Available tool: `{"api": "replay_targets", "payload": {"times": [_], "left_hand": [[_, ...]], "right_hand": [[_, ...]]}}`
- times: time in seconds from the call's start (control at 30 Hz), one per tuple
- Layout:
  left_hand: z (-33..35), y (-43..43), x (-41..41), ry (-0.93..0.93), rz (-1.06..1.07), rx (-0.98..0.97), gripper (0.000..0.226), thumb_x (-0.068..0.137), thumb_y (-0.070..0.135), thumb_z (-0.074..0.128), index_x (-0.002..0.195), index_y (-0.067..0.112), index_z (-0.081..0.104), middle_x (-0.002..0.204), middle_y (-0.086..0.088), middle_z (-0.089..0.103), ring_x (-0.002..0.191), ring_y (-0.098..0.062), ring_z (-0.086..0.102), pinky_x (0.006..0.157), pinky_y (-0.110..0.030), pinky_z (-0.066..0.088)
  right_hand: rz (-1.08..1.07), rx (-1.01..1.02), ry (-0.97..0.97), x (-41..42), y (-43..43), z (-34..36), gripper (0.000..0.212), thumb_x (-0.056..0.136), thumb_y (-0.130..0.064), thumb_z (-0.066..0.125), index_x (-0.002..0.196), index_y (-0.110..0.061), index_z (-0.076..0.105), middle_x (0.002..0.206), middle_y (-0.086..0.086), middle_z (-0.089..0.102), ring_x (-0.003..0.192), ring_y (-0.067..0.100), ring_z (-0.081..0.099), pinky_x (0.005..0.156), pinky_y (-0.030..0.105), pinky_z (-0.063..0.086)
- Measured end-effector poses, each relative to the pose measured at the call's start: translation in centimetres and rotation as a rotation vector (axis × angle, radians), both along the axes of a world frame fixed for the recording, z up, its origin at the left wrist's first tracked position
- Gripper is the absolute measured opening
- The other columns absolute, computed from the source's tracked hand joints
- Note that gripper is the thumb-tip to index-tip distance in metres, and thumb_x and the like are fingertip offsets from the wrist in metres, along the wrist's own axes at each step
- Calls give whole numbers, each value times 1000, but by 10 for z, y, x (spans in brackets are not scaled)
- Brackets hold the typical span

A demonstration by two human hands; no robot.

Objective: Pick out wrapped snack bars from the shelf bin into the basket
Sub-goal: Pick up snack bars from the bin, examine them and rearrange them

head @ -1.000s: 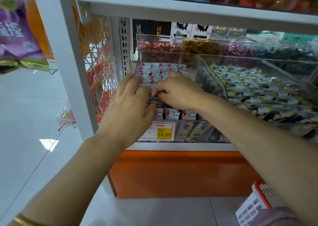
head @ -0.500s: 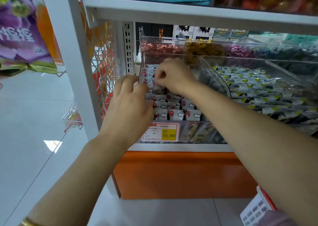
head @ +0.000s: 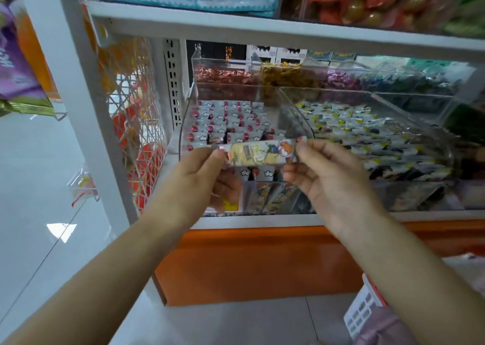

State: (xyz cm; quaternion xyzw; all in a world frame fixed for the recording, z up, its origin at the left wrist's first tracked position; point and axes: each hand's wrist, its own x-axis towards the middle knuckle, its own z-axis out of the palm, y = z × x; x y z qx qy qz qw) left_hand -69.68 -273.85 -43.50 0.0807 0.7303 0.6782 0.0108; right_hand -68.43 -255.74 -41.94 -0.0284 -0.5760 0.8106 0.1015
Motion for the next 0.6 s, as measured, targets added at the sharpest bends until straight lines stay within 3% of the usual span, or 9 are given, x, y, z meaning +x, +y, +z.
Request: {"api": "replay_targets", "payload": {"times": [0.13,0.23,0.4,0.6], "left_hand": [[-4,3,-2,-75,39,90,27,101,30,35,93,14,55,67,-10,68,50,-16,58,41,-23,42],[-5,3,-3,-119,60,185,34,101,35,32,93,13,57,65,-11,67,47,-15,55,39,-22,41],[-5,4,-2,-93,87,220,39,101,39,30,94,14,59,58,-3,63,44,-11,50,39,-20,38],[-1,5,0,-64,23,234,32,102,29,30,87,7,48,52,-1,58,38,-10,42,36,-18,33]], "right_hand": [[113,-147,-42,1,5,-7,19,84,6,56,102,1,61,77,7,69,66,15,68,58,21,54],[172,-156,-45,2,3,-10,23,84,9,54,104,0,62,82,8,70,70,15,70,61,20,55],[167,-180,-31,3,0,-10,21,85,11,52,100,-2,61,75,5,72,68,15,70,61,20,55],[107,-293,-82,-1,-1,-9,28,86,11,50,114,5,56,90,17,64,63,14,69,58,19,54]]}}
